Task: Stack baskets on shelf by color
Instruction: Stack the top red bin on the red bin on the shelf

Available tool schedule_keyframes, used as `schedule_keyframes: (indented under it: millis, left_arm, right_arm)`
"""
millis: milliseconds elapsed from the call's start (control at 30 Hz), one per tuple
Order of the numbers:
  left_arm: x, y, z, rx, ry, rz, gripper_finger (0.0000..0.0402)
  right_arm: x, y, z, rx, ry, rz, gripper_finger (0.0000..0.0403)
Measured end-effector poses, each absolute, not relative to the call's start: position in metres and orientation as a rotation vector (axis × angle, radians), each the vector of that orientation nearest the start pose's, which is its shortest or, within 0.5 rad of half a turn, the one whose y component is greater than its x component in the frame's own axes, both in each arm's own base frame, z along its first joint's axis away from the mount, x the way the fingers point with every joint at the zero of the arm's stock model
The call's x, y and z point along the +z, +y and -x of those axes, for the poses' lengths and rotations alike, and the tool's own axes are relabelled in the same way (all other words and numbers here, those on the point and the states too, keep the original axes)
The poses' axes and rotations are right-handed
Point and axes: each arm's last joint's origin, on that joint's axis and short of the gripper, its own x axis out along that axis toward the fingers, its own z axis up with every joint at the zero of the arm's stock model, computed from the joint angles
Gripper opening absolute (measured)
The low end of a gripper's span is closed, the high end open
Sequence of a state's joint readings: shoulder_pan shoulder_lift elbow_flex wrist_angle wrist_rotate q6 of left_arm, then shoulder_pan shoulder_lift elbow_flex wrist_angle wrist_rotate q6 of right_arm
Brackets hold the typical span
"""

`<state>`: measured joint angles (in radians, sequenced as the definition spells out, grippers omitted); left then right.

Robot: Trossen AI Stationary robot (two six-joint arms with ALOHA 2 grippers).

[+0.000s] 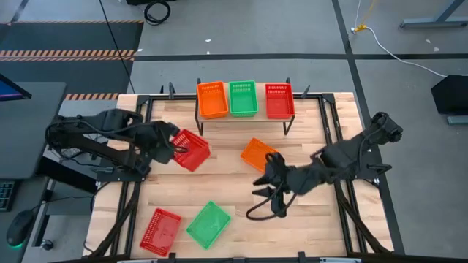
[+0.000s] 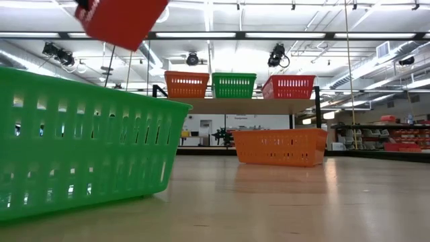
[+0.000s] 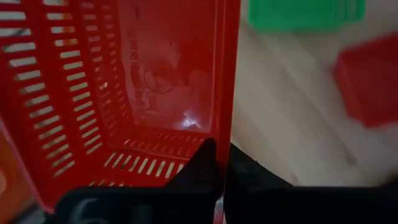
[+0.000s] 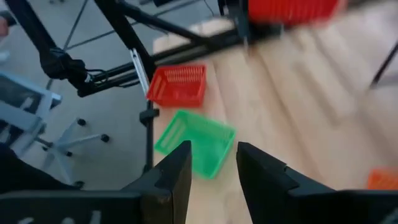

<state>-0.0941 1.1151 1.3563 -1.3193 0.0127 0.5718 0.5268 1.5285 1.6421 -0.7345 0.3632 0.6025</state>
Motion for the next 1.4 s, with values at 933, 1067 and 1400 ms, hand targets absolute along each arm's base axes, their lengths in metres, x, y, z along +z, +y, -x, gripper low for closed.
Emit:
schedule_keyframes:
  millis: [933,1067,1400]
  left_arm:
    - [0.409,-0.068,-0.232,-0.558,0.888,-0.581,0.0008]
    - [0.432,-0.06,-0.232,-0.608,0.911,-0.595,0.0008]
    - [0.443,-0.051,-0.253,-0.67,0.883,-0.631,0.0008]
  right_arm:
    - [0.438,0.094,-0.293,0.262,0.461,-0.226,0.0132]
    - [0.449,0.083,-0.289,0.234,0.387,-0.241,0.0132]
    - [0.451,0.079,-0.288,0.325,0.394,-0.238,0.0132]
